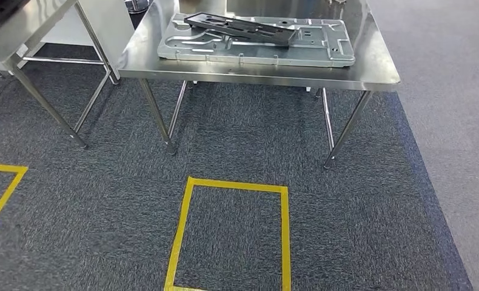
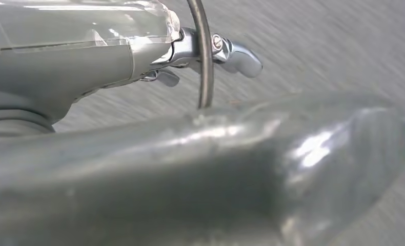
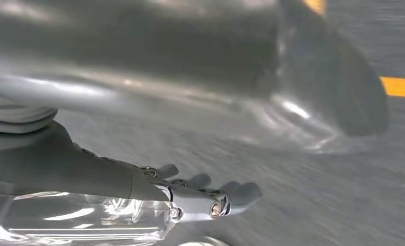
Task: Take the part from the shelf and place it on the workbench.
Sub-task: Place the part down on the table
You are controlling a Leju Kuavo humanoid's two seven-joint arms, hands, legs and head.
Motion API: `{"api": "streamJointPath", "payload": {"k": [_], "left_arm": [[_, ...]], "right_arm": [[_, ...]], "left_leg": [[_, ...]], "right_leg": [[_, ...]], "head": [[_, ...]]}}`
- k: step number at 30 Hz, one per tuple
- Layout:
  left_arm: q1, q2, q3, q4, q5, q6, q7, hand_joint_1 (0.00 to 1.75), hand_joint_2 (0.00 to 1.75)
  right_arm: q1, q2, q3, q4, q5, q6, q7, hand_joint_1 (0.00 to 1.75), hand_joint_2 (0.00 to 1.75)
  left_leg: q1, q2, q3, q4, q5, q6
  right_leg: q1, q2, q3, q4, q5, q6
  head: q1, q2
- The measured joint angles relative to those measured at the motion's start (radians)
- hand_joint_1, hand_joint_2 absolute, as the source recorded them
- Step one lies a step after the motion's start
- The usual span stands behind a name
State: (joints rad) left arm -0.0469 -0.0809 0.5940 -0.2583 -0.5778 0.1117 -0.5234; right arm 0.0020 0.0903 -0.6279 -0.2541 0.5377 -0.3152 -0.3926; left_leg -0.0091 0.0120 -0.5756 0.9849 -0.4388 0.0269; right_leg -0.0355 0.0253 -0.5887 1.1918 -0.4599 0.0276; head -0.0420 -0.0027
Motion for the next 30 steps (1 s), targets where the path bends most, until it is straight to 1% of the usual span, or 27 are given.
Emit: {"api": "streamJointPath", "payload": {"k": [1,2,3,4,5,6,8,9,10,11,12,13,15,16,17,19,20,21,22,23,24,25,26,27,28,29,30], "left_arm": [[0.009,0.012,0.002,0.002,0.005,0.004,0.016,0.0,0.0],[0.012,0.02,0.006,0.004,0.01,0.008,0.035,0.0,0.0],[0.014,0.026,0.012,0.005,0.014,0.013,0.055,0.0,0.0],[0.018,0.031,0.018,0.007,0.016,0.016,0.072,0.0,0.0],[0.024,0.034,0.024,0.009,0.018,0.019,0.086,0.0,0.0],[0.031,0.036,0.029,0.012,0.02,0.021,0.095,0.0,0.0],[0.041,0.037,0.039,0.017,0.027,0.023,0.103,0.0,0.0],[0.042,0.037,0.045,0.019,0.03,0.023,0.105,0.0,0.0],[0.043,0.037,0.05,0.02,0.031,0.024,0.106,0.0,0.0],[0.044,0.037,0.055,0.021,0.031,0.024,0.106,0.0,0.0],[0.045,0.037,0.058,0.022,0.029,0.024,0.107,0.0,0.0],[0.046,0.037,0.06,0.023,0.027,0.024,0.108,0.0,0.0],[0.044,0.037,0.065,0.023,0.024,0.023,0.11,0.0,0.0],[0.042,0.037,0.068,0.023,0.024,0.023,0.11,0.0,0.0],[0.04,0.037,0.071,0.023,0.024,0.023,0.11,0.0,0.0],[0.04,0.037,0.076,0.024,0.023,0.022,0.11,0.0,0.0],[0.041,0.037,0.077,0.024,0.022,0.021,0.11,0.0,0.0],[0.042,0.036,0.078,0.025,0.019,0.02,0.111,0.0,0.0],[0.042,0.036,0.079,0.025,0.014,0.019,0.112,0.0,0.0],[0.041,0.036,0.079,0.026,0.008,0.018,0.113,0.0,0.0],[0.04,0.036,0.08,0.027,0.001,0.017,0.115,0.0,0.0],[0.04,0.036,0.08,0.027,-0.004,0.017,0.116,0.0,0.0],[0.04,0.036,0.08,0.028,-0.007,0.017,0.117,0.0,0.0],[0.041,0.036,0.08,0.028,-0.01,0.018,0.118,0.0,0.0],[0.042,0.036,0.08,0.029,-0.014,0.018,0.119,0.0,0.0],[0.042,0.035,0.08,0.029,-0.02,0.02,0.121,0.0,0.0],[0.041,0.034,0.079,0.03,-0.03,0.022,0.124,0.0,0.0]], "right_arm": [[0.006,0.017,-0.013,0.004,0.005,-0.001,0.032,0.0,0.0],[0.007,0.03,-0.024,0.009,0.013,-0.003,0.068,0.0,0.0],[0.005,0.041,-0.034,0.015,0.021,-0.003,0.108,0.0,0.0],[0.003,0.049,-0.041,0.021,0.03,-0.003,0.147,0.0,0.0],[0.0,0.053,-0.047,0.027,0.038,-0.002,0.182,0.0,0.0],[-0.001,0.056,-0.051,0.032,0.045,0.001,0.211,0.0,0.0],[0.001,0.056,-0.055,0.042,0.057,0.01,0.254,0.0,0.0],[0.004,0.053,-0.056,0.046,0.063,0.016,0.27,0.0,0.0],[0.005,0.047,-0.057,0.051,0.068,0.022,0.281,0.0,0.0],[0.007,0.039,-0.057,0.055,0.073,0.029,0.287,0.0,0.0],[0.006,0.031,-0.057,0.058,0.078,0.036,0.286,0.0,0.0],[0.005,0.023,-0.057,0.06,0.082,0.042,0.281,0.0,0.0],[0.002,0.011,-0.057,0.063,0.089,0.047,0.268,0.0,0.0],[0.0,0.007,-0.057,0.065,0.09,0.048,0.265,0.0,0.0],[-0.002,0.004,-0.057,0.066,0.091,0.048,0.262,0.0,0.0],[-0.008,0.002,-0.057,0.067,0.093,0.048,0.25,0.0,0.0],[-0.011,0.002,-0.056,0.067,0.096,0.048,0.238,0.0,0.0],[-0.013,0.002,-0.056,0.067,0.1,0.05,0.223,0.0,0.0],[-0.012,0.002,-0.056,0.067,0.104,0.053,0.206,0.0,0.0],[-0.011,0.003,-0.056,0.067,0.108,0.058,0.192,0.0,0.0],[-0.01,0.006,-0.056,0.067,0.113,0.062,0.181,0.0,0.0],[-0.009,0.01,-0.056,0.067,0.116,0.065,0.173,0.0,0.0],[-0.009,0.015,-0.056,0.067,0.119,0.066,0.169,0.0,0.0],[-0.009,0.02,-0.056,0.067,0.121,0.066,0.166,0.0,0.0],[-0.008,0.024,-0.056,0.067,0.124,0.066,0.165,0.0,0.0],[-0.008,0.027,-0.056,0.067,0.128,0.066,0.166,0.0,0.0],[-0.007,0.029,-0.055,0.067,0.133,0.067,0.169,0.0,0.0]], "left_leg": [[0.0,-0.008,-0.017,0.016,0.004,-0.006],[0.0,-0.018,-0.033,0.028,0.01,-0.012],[0.001,-0.029,-0.045,0.037,0.017,-0.019],[0.002,-0.037,-0.053,0.04,0.024,-0.026],[0.005,-0.041,-0.061,0.047,0.022,-0.032],[0.007,-0.041,-0.07,0.065,0.005,-0.038],[0.013,-0.033,-0.103,0.157,-0.068,-0.049],[0.015,-0.03,-0.124,0.221,-0.107,-0.054],[0.018,-0.028,-0.139,0.275,-0.131,-0.058],[0.02,-0.025,-0.14,0.303,-0.139,-0.062],[0.022,-0.021,-0.12,0.291,-0.127,-0.064],[0.023,-0.014,-0.081,0.243,-0.103,-0.064],[0.021,0.019,0.016,0.105,-0.064,-0.059],[0.018,0.034,0.044,0.059,-0.054,-0.051],[0.014,0.044,0.056,0.035,-0.054,-0.042],[0.011,0.037,0.048,0.027,-0.052,-0.024],[0.013,0.03,0.048,0.021,-0.05,-0.016],[0.015,0.022,0.046,0.016,-0.045,-0.009],[0.017,0.013,0.044,0.013,-0.038,-0.001],[0.016,0.005,0.039,0.012,-0.034,0.005],[0.013,-0.004,0.033,0.012,-0.03,0.01],[0.009,-0.014,0.029,0.013,-0.028,0.014],[0.006,-0.025,0.026,0.014,-0.026,0.016],[0.003,-0.037,0.024,0.016,-0.025,0.017],[0.0,-0.05,0.023,0.018,-0.025,0.017],[-0.001,-0.062,0.022,0.022,-0.025,0.016],[-0.003,-0.073,0.02,0.026,-0.025,0.015]], "right_leg": [[0.0,0.015,0.053,-0.074,-0.033,-0.004],[0.001,0.025,0.091,-0.134,-0.069,-0.009],[0.004,0.023,0.108,-0.169,-0.092,-0.015],[0.004,0.015,0.11,-0.183,-0.101,-0.023],[0.003,0.006,0.108,-0.185,-0.099,-0.032],[0.002,-0.003,0.105,-0.187,-0.093,-0.04],[0.004,-0.026,0.099,-0.188,-0.083,-0.051],[0.006,-0.038,0.094,-0.188,-0.079,-0.053],[0.007,-0.05,0.089,-0.188,-0.076,-0.053],[0.008,-0.062,0.085,-0.187,-0.073,-0.052],[0.008,-0.071,0.082,-0.187,-0.07,-0.05],[0.007,-0.08,0.08,-0.187,-0.068,-0.048],[0.008,-0.097,0.081,-0.186,-0.064,-0.041],[0.01,-0.105,0.082,-0.187,-0.063,-0.035],[0.012,-0.113,0.084,-0.186,-0.062,-0.029],[0.014,-0.128,0.088,-0.189,-0.061,-0.015],[0.014,-0.123,0.088,-0.185,-0.065,-0.008],[0.013,-0.106,0.082,-0.171,-0.078,-0.002],[0.013,-0.083,0.066,-0.137,-0.104,0.001],[0.012,-0.057,0.041,-0.083,-0.138,0.001],[0.013,-0.041,0.008,-0.017,-0.174,-0.001],[0.014,-0.034,-0.022,0.044,-0.199,-0.003],[0.014,-0.031,-0.039,0.08,-0.205,-0.005],[0.016,-0.028,-0.039,0.079,-0.189,-0.01],[0.018,-0.024,-0.02,0.038,-0.155,-0.015],[0.021,-0.009,0.009,-0.027,-0.115,-0.023],[0.023,0.011,0.038,-0.091,-0.086,-0.031]], "head": [[0.0,0.0],[0.0,0.0],[0.0,0.0],[0.0,0.0],[-0.001,0.0],[-0.001,0.0],[-0.001,0.0],[-0.001,0.0],[-0.002,0.0],[-0.001,0.0],[-0.002,0.0],[-0.002,0.0],[-0.002,0.0],[-0.002,0.0],[-0.002,0.0],[-0.001,0.0],[-0.001,0.0],[-0.001,0.0],[-0.001,0.0],[-0.001,0.0],[-0.001,0.0],[-0.001,0.0],[-0.001,0.0],[-0.001,0.0],[-0.001,0.0],[-0.001,0.0],[-0.001,0.0]]}}
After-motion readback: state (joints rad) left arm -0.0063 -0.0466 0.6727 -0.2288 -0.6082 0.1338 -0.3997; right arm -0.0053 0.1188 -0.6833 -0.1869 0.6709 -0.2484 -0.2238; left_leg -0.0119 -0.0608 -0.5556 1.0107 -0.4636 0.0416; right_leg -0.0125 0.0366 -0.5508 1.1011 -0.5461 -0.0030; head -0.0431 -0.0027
